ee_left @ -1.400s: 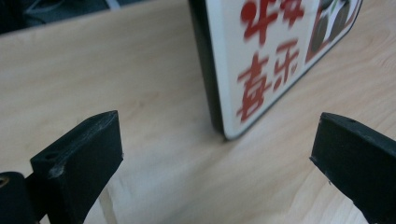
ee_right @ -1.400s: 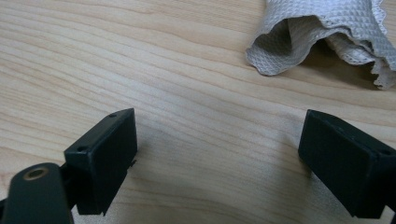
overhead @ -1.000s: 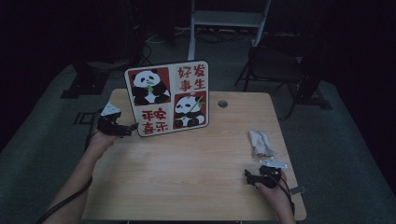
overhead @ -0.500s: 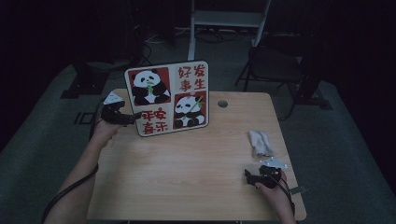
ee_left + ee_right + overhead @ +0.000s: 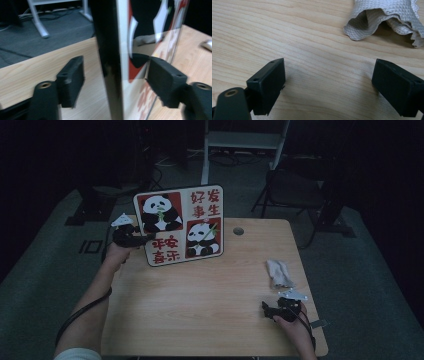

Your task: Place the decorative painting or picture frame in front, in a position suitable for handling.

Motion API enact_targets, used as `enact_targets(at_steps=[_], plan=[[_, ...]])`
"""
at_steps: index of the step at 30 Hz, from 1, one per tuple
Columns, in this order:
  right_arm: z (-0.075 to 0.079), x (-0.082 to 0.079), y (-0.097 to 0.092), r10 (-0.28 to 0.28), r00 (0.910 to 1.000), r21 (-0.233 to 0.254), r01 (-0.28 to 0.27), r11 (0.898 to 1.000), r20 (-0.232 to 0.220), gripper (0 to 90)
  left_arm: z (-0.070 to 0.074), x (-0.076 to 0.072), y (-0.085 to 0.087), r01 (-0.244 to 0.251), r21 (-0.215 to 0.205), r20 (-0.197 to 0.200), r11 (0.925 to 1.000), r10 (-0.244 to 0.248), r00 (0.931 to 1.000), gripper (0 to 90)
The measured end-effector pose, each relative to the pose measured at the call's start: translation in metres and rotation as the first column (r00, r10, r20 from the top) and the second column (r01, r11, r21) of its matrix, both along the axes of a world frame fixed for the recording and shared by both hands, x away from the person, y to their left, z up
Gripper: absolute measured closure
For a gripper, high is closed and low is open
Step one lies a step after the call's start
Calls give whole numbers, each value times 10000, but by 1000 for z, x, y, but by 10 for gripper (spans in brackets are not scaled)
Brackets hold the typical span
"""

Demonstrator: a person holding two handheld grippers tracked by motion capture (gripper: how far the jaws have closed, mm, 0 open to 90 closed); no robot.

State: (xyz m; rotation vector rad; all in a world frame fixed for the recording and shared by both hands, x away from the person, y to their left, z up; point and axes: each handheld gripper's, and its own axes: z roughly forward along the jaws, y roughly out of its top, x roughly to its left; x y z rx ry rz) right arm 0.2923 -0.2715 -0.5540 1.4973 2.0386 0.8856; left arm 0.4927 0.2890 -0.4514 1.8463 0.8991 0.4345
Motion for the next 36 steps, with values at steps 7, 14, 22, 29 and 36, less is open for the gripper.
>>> enact_targets(at_steps=[7, 14, 22, 29, 36], plan=[[0, 0, 0, -2, 10000, 1, 2, 10000, -2, 111, -1, -4, 6, 562, -670, -196, 9962, -577, 9981, 562], [0, 0, 0, -2, 10000, 0, 2, 10000, 0, 111, -3, -28, 8, 1041, -995, -120, 9896, -1059, 9943, 684], [0, 0, 0, -1, 10000, -1, 1, 10000, -1, 111, -6, -51, 3, 931, -1322, -115, 9868, -954, 9954, 749], [0, 0, 0, -1, 10000, -2, 1, 10000, 0, 111, -7, -66, -6, 686, -1553, -207, 9855, -727, 9971, 789], [0, 0, 0, 1, 10000, -12, -1, 10000, 7, 112, -6, -84, -20, -54, -1526, -287, 9883, 11, 9996, 792]])
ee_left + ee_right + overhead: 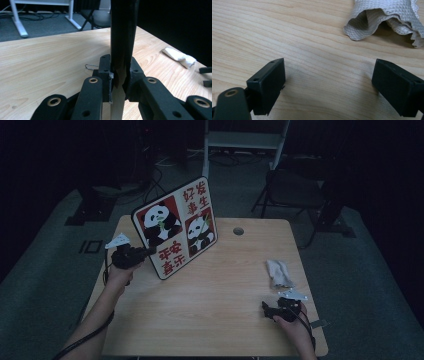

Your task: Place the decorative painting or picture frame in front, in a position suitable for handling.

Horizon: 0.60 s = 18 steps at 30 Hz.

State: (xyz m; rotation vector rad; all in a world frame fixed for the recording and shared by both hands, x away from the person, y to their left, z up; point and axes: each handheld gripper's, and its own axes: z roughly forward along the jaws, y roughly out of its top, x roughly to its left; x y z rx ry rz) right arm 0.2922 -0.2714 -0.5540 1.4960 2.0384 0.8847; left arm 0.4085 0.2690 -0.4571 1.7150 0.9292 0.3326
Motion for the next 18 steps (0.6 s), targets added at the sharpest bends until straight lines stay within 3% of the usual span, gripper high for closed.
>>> enact_targets(at_steps=[7, 18], plan=[[0, 0, 0, 0, 10000, 9, 0, 10000, -5, 111, -2, -13, -9, -34, -128, 133, 9999, 36, 9999, 793], [0, 0, 0, -1, 10000, 7, 1, 10000, -9, 111, 0, -25, -20, -178, 135, 246, 9998, 174, 9995, 793]])
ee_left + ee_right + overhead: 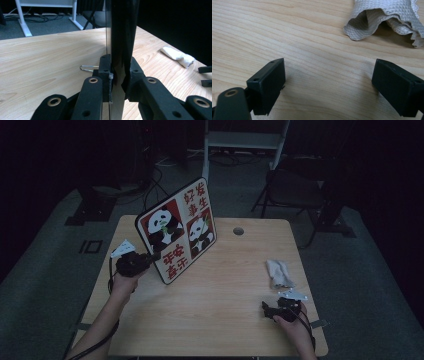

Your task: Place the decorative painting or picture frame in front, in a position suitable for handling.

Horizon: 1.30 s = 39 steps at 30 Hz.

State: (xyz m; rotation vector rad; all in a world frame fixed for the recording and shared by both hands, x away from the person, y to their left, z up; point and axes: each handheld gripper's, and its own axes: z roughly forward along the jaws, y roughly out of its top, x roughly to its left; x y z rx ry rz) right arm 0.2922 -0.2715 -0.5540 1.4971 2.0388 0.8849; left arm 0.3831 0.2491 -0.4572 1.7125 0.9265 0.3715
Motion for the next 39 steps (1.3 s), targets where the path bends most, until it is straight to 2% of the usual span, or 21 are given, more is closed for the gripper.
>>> enact_targets(at_steps=[11, 12, 20, 39], plan=[[0, 0, 0, 1, 10000, -2, -1, 10000, -10, 111, 1, -15, -5, -52, 27, 26, 10000, 52, 10000, 795], [0, 0, 0, 0, 10000, 1, 0, 10000, -5, 111, 1, -21, -7, 7, 139, 93, 9999, -8, 10000, 795], [0, 0, 0, 0, 10000, 2, 0, 10000, -7, 111, 4, -36, -13, 255, 400, 134, 9989, -261, 9996, 796], [0, 0, 0, 2, 10000, 0, -2, 10000, -5, 111, 3, -65, -24, 730, 271, 29, 9970, -731, 9973, 795]])
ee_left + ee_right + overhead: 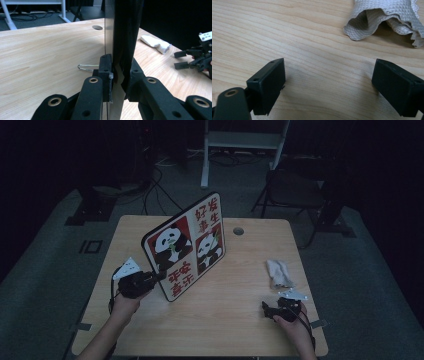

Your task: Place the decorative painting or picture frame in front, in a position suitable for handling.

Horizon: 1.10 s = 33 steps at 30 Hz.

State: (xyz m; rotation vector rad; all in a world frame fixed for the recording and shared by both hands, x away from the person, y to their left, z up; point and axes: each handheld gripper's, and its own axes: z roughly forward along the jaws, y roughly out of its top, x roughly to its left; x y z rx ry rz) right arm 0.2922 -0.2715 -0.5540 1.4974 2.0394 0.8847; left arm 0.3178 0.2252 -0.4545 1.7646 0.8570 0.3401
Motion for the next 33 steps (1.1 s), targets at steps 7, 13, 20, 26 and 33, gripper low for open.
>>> enact_targets(at_steps=[7, 13, 20, 26, 33], plan=[[0, 0, 0, -1, 10000, 0, 1, 10000, 0, 111, -1, -13, -5, 255, -49, 65, 9997, -255, 9997, 794], [0, 0, 0, 5, 10000, -5, -5, 10000, 8, 111, 0, -23, -12, 475, 43, 85, 9989, -475, 9988, 793], [0, 0, 0, -1, 10000, -2, 1, 10000, 9, 111, -3, -34, -17, 738, -167, 32, 9971, -737, 9973, 792], [0, 0, 0, 2, 10000, -2, -2, 10000, 9, 111, -3, -43, -22, 864, -193, -51, 9961, -865, 9962, 790], [0, 0, 0, -2, 10000, -3, 2, 10000, 10, 111, -4, -59, -27, 1074, -279, -122, 9938, -1077, 9941, 790]])
